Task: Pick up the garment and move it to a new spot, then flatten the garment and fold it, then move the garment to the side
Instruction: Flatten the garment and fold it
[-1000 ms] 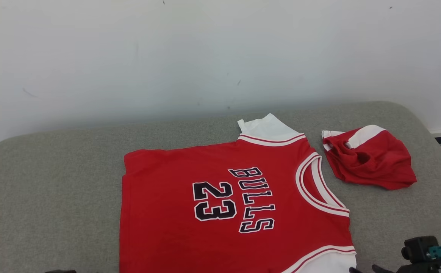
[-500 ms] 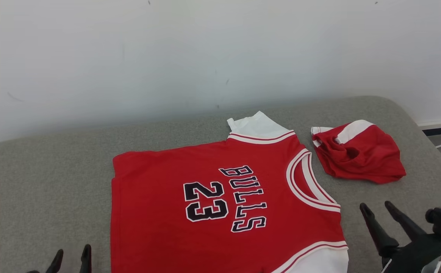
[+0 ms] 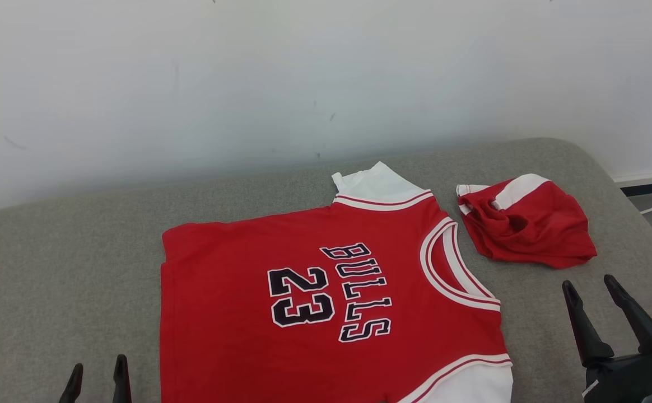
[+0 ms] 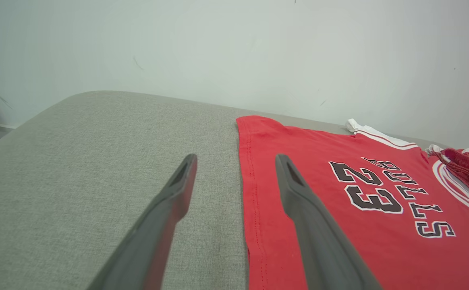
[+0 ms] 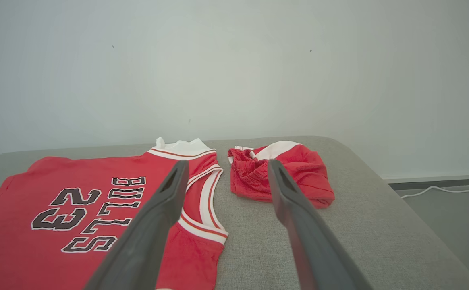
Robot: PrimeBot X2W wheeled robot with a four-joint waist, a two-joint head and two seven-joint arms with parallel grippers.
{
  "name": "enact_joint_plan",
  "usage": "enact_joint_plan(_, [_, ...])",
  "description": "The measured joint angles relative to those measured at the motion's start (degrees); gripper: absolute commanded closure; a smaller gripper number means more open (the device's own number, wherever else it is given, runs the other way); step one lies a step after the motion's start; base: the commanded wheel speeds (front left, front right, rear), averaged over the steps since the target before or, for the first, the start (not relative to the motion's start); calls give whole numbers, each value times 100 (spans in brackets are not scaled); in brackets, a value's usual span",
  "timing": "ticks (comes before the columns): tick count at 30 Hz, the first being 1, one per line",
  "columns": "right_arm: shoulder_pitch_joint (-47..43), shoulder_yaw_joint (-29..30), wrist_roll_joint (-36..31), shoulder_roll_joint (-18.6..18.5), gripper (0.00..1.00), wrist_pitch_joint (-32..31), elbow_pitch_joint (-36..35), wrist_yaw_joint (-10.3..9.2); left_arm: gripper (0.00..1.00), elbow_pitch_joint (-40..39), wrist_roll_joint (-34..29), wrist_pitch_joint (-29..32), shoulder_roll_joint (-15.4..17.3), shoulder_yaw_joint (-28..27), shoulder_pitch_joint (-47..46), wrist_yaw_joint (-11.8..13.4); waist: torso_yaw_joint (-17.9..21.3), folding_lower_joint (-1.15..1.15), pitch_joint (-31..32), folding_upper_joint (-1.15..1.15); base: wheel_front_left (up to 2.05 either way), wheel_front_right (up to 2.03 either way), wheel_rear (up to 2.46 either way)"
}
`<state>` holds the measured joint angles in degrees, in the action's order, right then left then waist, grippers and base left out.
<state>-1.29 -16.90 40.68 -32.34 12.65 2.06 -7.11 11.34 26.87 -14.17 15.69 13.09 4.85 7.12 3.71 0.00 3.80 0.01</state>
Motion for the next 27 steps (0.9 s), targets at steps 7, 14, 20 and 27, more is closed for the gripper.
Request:
enact_joint_plan(7, [-47, 41, -199, 97, 0, 82, 31, -1, 0, -153, -435, 0, -25, -53, 248, 0, 18, 0, 0, 0, 0, 0, 0])
enact_joint_plan(14, [-121, 191, -208, 145, 0, 107, 183, -1, 0, -311, -566, -1, -155, -232, 380, 0, 114, 0, 9, 0, 0, 0, 0])
enact_joint_plan(20, [-164, 187, -258, 201, 0, 124, 193, -1, 0, -348, -756, 58, -162, -294, 433, 0, 191, 0, 28, 0, 0, 0, 0])
enact_joint_plan(27, [-176, 226, -307, 203, 0, 142, 192, -1, 0, -538, -883, 105, -297, -414, 437, 0, 217, 0, 49, -1, 0, 0, 0])
